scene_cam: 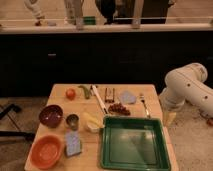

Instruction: Place fork in tray

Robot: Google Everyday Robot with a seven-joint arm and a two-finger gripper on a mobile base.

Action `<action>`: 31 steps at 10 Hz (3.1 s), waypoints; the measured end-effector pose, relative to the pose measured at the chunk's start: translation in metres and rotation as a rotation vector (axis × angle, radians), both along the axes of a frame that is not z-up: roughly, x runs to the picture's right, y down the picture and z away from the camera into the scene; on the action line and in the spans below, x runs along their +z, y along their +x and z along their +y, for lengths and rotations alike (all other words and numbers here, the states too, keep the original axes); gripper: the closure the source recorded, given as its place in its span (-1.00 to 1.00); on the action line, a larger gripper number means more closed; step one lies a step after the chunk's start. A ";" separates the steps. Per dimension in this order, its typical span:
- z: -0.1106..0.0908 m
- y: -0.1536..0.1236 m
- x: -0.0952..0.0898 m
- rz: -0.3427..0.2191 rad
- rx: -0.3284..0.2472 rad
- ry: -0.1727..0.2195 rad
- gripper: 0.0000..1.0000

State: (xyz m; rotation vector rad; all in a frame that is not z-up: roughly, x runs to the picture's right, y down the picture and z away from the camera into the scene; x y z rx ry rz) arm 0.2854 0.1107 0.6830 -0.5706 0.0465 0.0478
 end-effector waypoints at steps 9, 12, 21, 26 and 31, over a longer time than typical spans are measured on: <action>0.001 0.000 0.001 -0.001 0.000 -0.001 -0.60; 0.001 0.000 0.001 -0.001 0.001 -0.001 -0.60; 0.001 0.000 0.000 -0.001 0.000 -0.001 -0.60; -0.002 0.000 0.003 0.002 0.142 0.033 -0.60; -0.018 -0.049 0.057 -0.124 0.439 0.103 -0.60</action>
